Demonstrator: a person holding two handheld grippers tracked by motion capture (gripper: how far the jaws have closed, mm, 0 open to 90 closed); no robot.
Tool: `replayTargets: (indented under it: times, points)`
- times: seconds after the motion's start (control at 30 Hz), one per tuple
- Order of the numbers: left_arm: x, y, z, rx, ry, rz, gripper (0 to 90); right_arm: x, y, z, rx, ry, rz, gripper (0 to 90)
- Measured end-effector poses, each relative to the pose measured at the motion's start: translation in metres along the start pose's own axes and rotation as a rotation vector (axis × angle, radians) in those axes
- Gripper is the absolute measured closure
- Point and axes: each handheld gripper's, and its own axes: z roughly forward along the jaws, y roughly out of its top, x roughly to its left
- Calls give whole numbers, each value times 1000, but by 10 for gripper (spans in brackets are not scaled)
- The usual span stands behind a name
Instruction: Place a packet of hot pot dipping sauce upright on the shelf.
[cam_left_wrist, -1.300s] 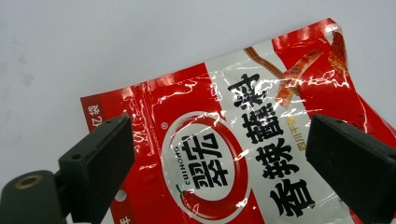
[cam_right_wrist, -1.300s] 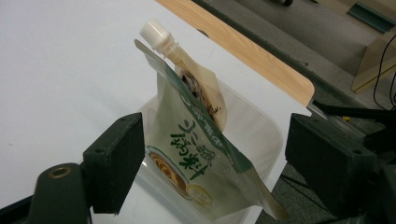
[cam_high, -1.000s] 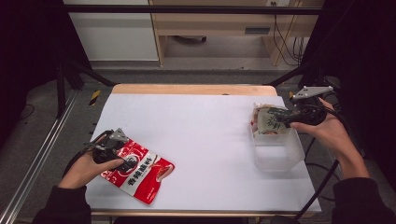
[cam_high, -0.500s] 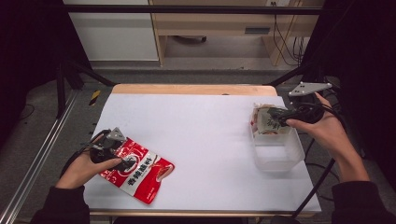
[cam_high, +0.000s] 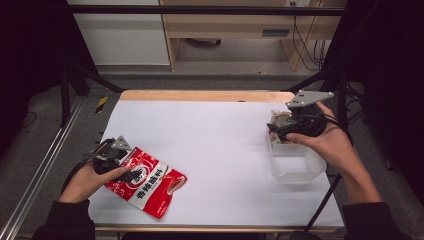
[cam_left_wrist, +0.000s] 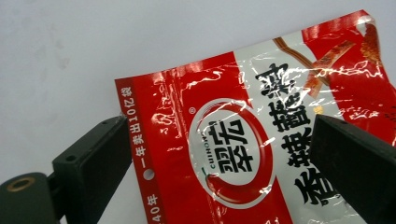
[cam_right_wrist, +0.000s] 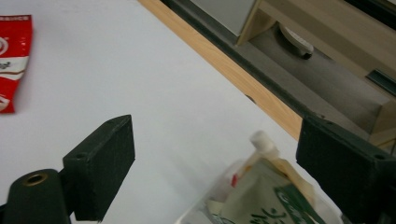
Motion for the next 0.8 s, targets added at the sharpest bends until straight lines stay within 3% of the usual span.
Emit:
replayTargets:
  times: [0.23, 0.6, 0.8]
  points:
    - [5, -6, -5, -11, 34, -31, 61, 27, 8, 18, 8, 44, -15, 117]
    - [9, -12, -12, -43, 53, -52, 55, 60, 12, 51, 17, 101, -26, 112]
    - [11, -16, -17, -67, 64, -70, 56, 77, 12, 63, 9, 119, -3, 106]
